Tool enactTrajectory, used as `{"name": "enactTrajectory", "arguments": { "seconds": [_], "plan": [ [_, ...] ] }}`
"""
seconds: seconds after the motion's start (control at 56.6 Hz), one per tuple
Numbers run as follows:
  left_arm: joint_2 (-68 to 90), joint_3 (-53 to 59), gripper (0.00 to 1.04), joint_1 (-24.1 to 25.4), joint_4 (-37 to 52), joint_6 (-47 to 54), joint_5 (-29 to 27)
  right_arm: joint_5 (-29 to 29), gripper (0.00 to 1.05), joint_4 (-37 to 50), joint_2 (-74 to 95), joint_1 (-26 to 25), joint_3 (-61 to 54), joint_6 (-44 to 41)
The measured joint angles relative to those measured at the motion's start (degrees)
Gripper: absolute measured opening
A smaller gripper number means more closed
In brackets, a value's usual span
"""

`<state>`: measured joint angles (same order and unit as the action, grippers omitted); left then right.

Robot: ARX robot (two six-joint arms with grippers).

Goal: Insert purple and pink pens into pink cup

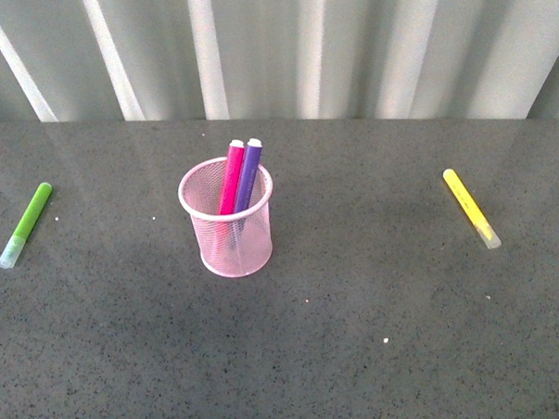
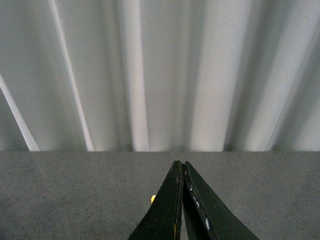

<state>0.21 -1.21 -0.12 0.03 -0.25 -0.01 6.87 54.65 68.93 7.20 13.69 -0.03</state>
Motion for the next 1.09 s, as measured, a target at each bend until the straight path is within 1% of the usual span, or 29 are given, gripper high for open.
{"name": "enactTrajectory", "arguments": {
  "seconds": [0.229, 0.282, 0.353, 0.388, 0.565, 0.953, 1.094],
  "plan": [
    [0.0, 0.0, 0.98, 0.0, 0.0, 0.0, 0.0, -2.54, 0.03, -4.24, -10.32, -2.51, -6.32, 0.0],
    [0.0, 0.0, 0.98, 0.0, 0.0, 0.0, 0.0, -5.99, 0.03, -5.81, -13.03, -4.76, -7.52, 0.0],
    [0.0, 0.0, 0.98, 0.0, 0.0, 0.0, 0.0, -6.51, 0.03, -3.5, -13.77, -6.47, -9.49, 0.02],
    [0.0, 0.0, 0.98, 0.0, 0.0, 0.0, 0.0, -6.49, 0.03, -3.78, -14.38, -6.99, -10.36, 0.02],
    [-0.02, 0.0, 0.98, 0.0, 0.0, 0.0, 0.0, -6.93, 0.03, -10.34, -22.38, -7.06, -12.35, 0.0],
    [-0.02, 0.0, 0.98, 0.0, 0.0, 0.0, 0.0, -6.93, 0.03, -23.28, -36.96, -7.06, -12.7, 0.0],
    [-0.02, 0.0, 0.98, 0.0, 0.0, 0.0, 0.0, -6.93, 0.03, -29.35, -43.52, -7.06, -12.72, 0.02]
  ]
}}
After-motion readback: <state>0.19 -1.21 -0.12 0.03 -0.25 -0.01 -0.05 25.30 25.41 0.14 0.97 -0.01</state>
